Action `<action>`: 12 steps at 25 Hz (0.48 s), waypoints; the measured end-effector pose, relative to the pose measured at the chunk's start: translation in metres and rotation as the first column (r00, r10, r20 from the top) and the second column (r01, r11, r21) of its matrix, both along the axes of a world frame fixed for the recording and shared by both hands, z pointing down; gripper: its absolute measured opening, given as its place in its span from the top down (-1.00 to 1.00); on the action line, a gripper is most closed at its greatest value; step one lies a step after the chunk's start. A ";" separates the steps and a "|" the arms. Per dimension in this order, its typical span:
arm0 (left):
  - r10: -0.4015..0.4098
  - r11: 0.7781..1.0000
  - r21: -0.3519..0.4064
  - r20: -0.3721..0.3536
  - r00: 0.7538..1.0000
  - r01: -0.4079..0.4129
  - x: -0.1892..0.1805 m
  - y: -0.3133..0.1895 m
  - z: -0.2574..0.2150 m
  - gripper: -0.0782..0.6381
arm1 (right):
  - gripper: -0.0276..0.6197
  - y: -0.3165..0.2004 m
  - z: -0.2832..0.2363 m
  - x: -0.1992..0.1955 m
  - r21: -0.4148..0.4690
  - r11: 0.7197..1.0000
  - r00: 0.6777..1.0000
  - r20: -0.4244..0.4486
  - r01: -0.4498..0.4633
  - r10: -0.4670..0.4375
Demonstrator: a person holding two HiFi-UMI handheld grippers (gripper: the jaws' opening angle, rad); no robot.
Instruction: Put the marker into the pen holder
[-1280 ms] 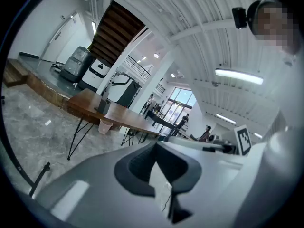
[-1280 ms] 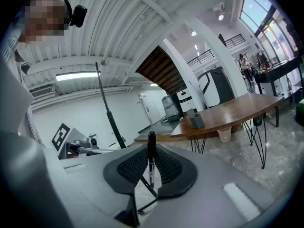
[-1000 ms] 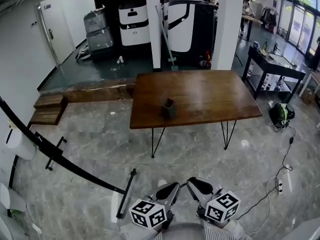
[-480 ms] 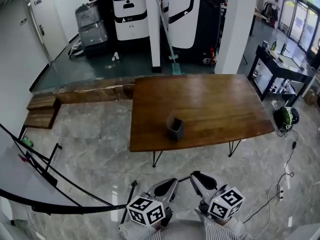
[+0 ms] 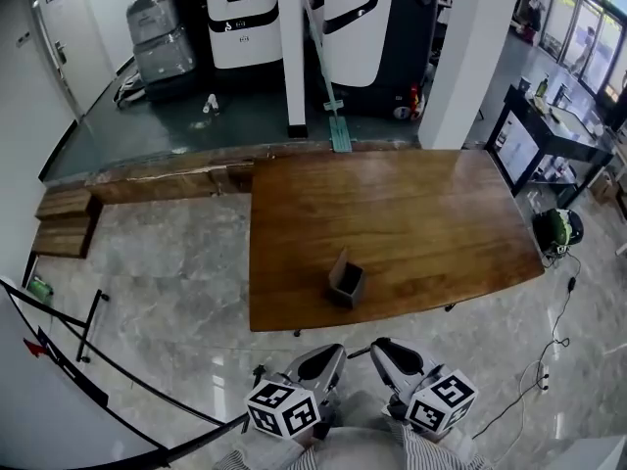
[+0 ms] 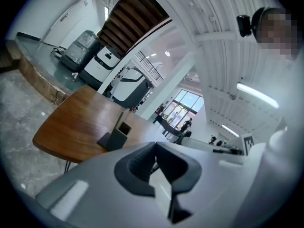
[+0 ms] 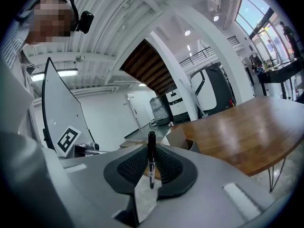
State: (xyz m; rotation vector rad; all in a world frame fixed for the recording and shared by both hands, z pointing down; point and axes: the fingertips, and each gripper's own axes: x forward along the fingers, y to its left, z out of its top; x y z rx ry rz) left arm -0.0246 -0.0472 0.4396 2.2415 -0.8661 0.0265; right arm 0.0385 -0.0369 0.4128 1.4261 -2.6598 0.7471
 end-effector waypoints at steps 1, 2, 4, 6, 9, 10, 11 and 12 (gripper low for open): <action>-0.003 1.000 -0.008 -0.005 1.000 0.003 0.001 -0.006 0.002 0.76 | 0.77 -0.006 0.001 0.002 -0.006 1.000 1.000 -0.001 0.000 0.000; -0.008 1.000 -0.013 -0.009 1.000 0.007 0.003 -0.012 0.003 0.76 | 0.77 -0.012 0.002 0.004 -0.010 1.000 1.000 -0.002 0.001 -0.001; -0.015 1.000 -0.023 -0.014 1.000 0.015 0.008 -0.023 0.004 0.76 | 0.77 -0.022 0.003 0.008 -0.017 1.000 1.000 -0.005 0.009 -0.009; -0.021 0.999 -0.031 -0.014 1.000 0.021 0.012 -0.030 0.005 0.76 | 0.77 -0.030 0.003 0.012 -0.023 1.000 1.000 -0.005 0.017 -0.017; -0.038 0.998 -0.041 -0.016 0.999 0.037 0.013 -0.041 0.004 0.76 | 0.77 -0.044 0.004 0.015 -0.033 0.999 0.999 0.004 0.033 -0.033; -0.042 0.998 -0.044 -0.016 0.999 0.041 0.014 -0.044 0.004 0.76 | 0.77 -0.048 0.004 0.015 -0.035 0.998 0.999 0.007 0.042 -0.042; -0.043 0.998 -0.045 -0.014 0.999 0.042 0.015 -0.047 0.003 0.76 | 0.77 -0.052 0.002 0.015 -0.038 0.998 0.999 0.008 0.051 -0.051; -0.044 0.998 -0.045 -0.010 0.999 0.043 0.016 -0.049 0.003 0.76 | 0.77 -0.056 0.002 0.014 -0.042 0.997 0.998 0.009 0.059 -0.059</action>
